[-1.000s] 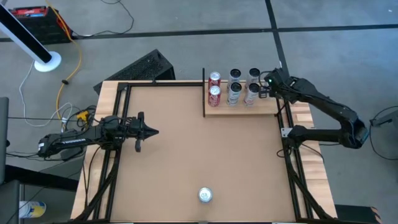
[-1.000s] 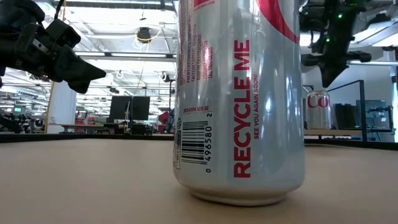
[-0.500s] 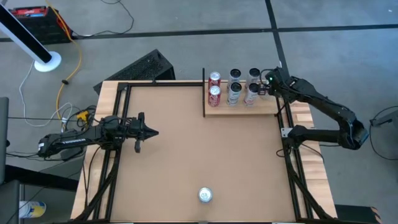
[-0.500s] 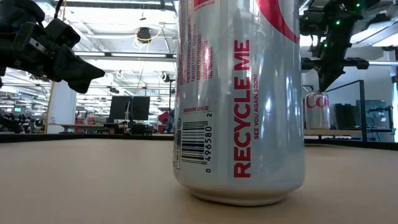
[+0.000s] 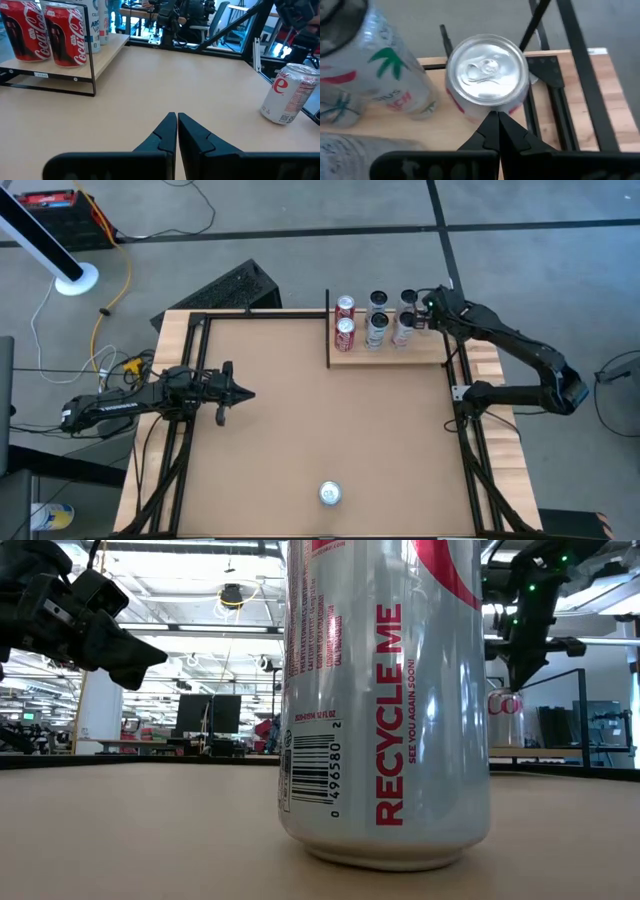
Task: Place canned beverage on shelf
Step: Put the top white soda can on the shelf, then put the white soda can on the shelf
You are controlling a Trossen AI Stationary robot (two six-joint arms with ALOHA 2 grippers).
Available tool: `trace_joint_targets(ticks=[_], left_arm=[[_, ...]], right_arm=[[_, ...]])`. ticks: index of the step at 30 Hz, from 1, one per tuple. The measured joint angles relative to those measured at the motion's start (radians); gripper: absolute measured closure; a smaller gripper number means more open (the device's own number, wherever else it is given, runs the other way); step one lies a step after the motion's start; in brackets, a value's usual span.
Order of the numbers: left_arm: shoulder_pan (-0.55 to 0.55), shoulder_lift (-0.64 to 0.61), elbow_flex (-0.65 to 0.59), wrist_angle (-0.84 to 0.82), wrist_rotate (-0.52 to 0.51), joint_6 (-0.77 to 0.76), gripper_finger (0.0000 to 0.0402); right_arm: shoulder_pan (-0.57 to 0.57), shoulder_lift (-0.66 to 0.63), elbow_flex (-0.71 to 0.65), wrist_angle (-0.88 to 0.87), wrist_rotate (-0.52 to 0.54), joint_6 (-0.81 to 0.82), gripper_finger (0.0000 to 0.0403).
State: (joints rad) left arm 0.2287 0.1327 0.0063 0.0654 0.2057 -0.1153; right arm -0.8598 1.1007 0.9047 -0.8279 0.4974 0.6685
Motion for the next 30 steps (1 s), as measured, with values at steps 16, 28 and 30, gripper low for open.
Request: trace_joint_targets(ticks=[16,28,30], left_arm=[[0.0,0.0,0.013,-0.02,0.016,-0.003,0.0402],[-0.114,0.066,0.016,0.172,-0.01,-0.228,0.0402],[-0.191,0.121,0.016,0.274,-0.041,-0.24,0.0402]], right_arm=[[0.115,-0.155,0.053,-0.005,0.014,-0.016,0.0382],[0.691,-0.249,0.077,0.217,-0.078,-0.065,0.0381],[0.801,-0.226,0.077,0.292,-0.078,-0.088,0.0381]])
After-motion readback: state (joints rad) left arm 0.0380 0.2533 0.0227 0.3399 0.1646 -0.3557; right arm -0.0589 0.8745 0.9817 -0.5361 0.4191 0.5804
